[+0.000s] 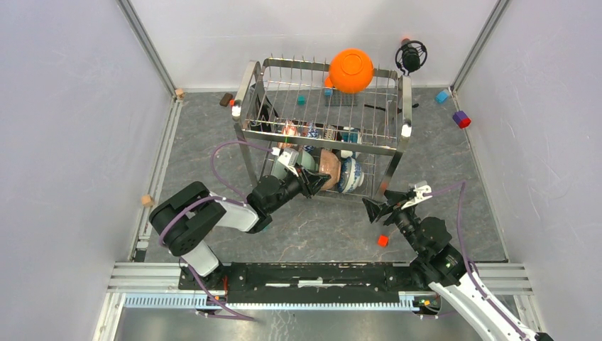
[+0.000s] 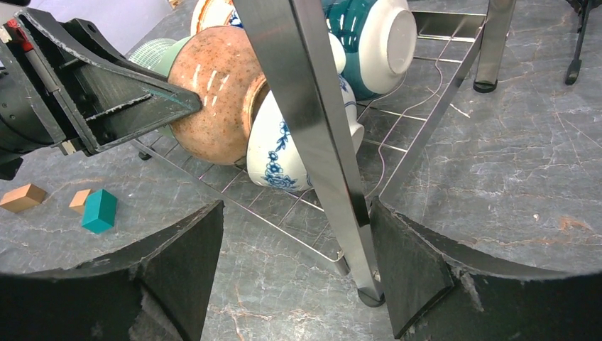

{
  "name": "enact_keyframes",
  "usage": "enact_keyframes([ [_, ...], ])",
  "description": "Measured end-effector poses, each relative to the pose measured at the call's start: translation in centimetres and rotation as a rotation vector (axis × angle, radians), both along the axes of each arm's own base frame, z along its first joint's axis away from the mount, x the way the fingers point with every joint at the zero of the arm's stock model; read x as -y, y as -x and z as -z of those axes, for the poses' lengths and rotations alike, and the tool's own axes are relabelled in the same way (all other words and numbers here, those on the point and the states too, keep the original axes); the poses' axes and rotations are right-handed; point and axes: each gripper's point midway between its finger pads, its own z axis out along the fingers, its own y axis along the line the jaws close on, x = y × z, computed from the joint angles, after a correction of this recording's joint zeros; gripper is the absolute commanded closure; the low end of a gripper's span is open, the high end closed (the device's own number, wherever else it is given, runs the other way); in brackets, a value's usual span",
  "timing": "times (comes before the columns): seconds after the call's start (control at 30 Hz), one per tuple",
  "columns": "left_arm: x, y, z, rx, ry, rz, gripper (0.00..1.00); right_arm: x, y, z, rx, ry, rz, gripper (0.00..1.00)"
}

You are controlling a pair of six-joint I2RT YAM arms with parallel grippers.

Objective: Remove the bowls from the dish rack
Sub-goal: Pick up the bowl from the dish rack.

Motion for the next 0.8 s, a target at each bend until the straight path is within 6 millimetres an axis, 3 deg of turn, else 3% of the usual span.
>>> enact_keyframes([
  [0.8, -0.05, 0.21, -0.27, 0.009, 0.01, 0.027, 0.98, 0.5, -0.39, 0.57, -0.022, 0.007, 0.039, 0.16],
])
